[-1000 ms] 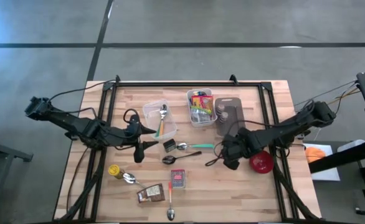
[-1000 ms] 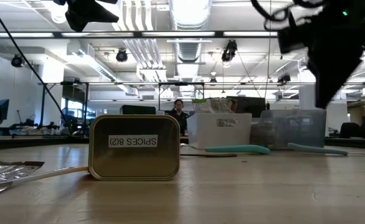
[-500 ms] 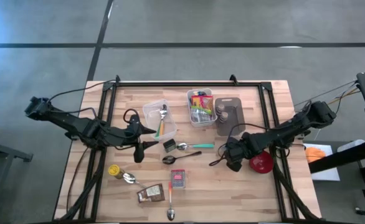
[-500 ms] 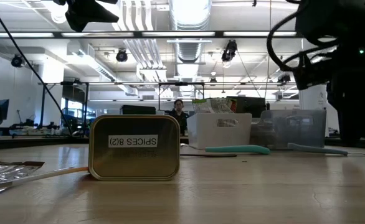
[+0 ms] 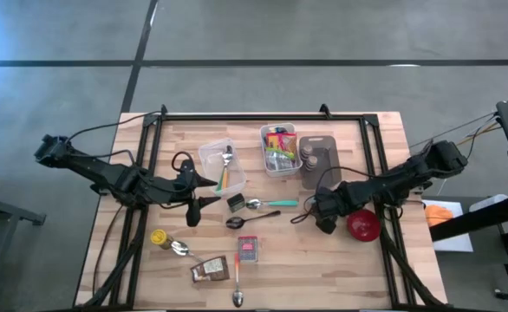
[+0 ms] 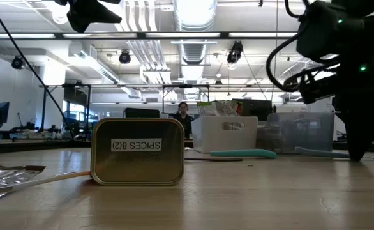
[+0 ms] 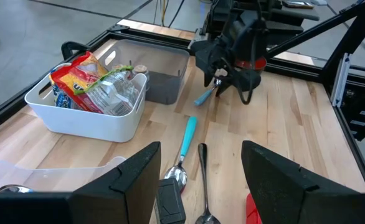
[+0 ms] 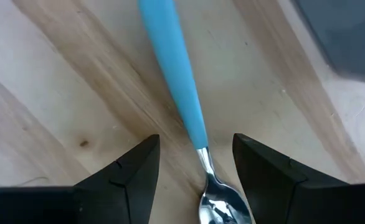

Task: Pick & Place Food Item
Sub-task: Put the blue spoon into the transparent bin

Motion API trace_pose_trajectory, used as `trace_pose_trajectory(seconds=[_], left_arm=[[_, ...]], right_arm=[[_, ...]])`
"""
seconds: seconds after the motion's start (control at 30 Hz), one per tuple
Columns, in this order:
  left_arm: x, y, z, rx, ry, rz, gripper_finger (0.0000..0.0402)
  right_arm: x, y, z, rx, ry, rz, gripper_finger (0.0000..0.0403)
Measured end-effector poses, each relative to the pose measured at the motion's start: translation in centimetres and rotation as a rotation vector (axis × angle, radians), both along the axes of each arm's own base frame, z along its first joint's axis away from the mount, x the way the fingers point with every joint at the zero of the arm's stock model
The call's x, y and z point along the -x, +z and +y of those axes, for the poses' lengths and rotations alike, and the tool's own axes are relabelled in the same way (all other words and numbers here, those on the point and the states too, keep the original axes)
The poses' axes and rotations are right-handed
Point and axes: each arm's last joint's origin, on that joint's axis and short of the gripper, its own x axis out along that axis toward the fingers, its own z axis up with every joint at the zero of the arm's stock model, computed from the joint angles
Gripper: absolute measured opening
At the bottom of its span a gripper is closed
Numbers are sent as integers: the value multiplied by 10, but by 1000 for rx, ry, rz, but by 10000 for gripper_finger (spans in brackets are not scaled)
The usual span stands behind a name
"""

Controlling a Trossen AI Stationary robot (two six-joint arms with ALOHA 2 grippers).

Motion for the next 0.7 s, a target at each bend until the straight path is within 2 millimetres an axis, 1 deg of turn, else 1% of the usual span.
trace_pose_trajectory(seconds=[0.1, 0.17, 0.27, 0.4, 0.43, 0.7], left_arm=[[0, 0, 0, 0, 0, 0, 225], [0, 0, 0, 0, 0, 0, 225], [0, 0, 0, 0, 0, 1, 225], [0, 0, 0, -1, 0, 3, 225], [0, 0, 0, -2, 0, 4, 225], [0, 0, 0, -2, 0, 4, 225]], right_arm=[[0, -2, -4, -23, -43, 4, 192], [0, -2, -6, -40, -58, 5, 171], [-2, -2, -7, -52, -59, -10, 121], [-4, -2, -6, -69, -41, -30, 40], [-4, -2, -6, -74, -42, -30, 25], [-6, -2, -5, -89, -66, -44, 16]])
